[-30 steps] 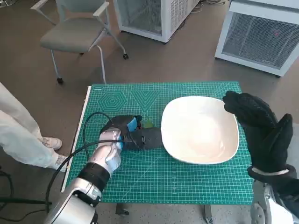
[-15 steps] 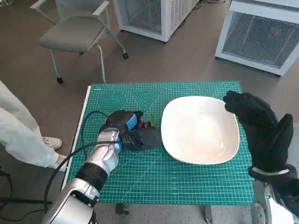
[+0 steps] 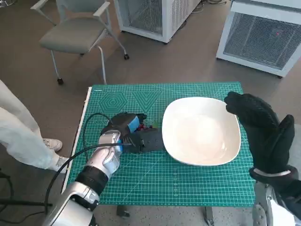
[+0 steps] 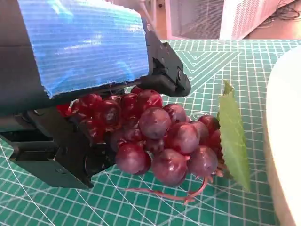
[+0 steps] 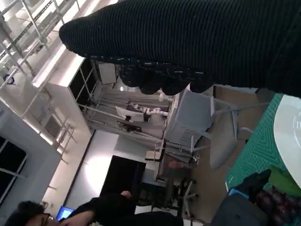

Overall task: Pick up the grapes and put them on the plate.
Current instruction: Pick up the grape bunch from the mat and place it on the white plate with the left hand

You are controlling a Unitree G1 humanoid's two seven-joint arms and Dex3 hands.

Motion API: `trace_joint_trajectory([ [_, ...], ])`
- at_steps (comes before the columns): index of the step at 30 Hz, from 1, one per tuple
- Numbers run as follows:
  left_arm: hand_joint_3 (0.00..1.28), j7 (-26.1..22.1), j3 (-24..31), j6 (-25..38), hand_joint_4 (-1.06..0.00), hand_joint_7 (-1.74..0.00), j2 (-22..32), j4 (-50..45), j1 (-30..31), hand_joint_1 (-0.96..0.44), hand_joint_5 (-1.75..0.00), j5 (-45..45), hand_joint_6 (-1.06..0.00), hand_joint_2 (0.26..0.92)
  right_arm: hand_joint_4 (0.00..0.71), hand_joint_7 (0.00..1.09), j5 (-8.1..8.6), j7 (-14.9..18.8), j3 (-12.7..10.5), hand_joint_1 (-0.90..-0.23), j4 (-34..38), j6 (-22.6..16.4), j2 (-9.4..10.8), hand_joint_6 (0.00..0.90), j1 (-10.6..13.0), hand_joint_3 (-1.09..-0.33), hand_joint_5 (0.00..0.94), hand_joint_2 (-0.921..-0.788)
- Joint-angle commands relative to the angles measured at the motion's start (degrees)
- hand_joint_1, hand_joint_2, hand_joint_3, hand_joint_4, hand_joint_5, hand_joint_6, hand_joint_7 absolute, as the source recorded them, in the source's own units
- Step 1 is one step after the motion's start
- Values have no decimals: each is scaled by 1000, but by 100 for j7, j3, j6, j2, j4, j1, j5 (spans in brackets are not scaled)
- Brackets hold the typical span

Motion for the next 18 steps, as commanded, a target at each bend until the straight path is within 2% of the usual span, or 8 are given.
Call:
trace_joint_trajectory([
  [1,694,-17,38,58,-469,-116,130,-148,81,378,-1577,-36,-690,689,314,892,-22,52,2,-503,88,27,-10,191,34,-570,461,-921],
  [3,680,-10,43,81,-474,-109,160,-242,108,377,-1567,-39,-672,694,315,891,-14,53,4,-503,88,35,-7,192,32,-570,461,-921],
  [8,715,-47,65,136,-465,-30,237,-542,193,379,-1588,-53,-473,680,315,890,-3,52,11,-503,79,59,-2,192,25,-570,462,-921],
  [10,735,-87,74,167,-458,-35,262,-659,212,380,-1603,-58,-445,673,314,890,0,51,13,-503,74,70,-4,192,19,-570,462,-921],
  [12,745,-134,88,189,-452,-64,286,-767,223,380,-1611,-69,-475,671,314,890,5,53,9,-503,79,77,-9,192,9,-571,462,-921],
  [16,719,-246,137,222,-460,-162,345,-1030,253,378,-1595,-106,-614,680,314,890,14,60,-1,-503,95,80,-22,192,-11,-570,463,-921],
  [18,688,-294,163,238,-475,-256,384,-1187,285,378,-1570,-117,-655,689,315,889,14,60,-4,-504,96,80,-25,193,-15,-569,463,-921],
])
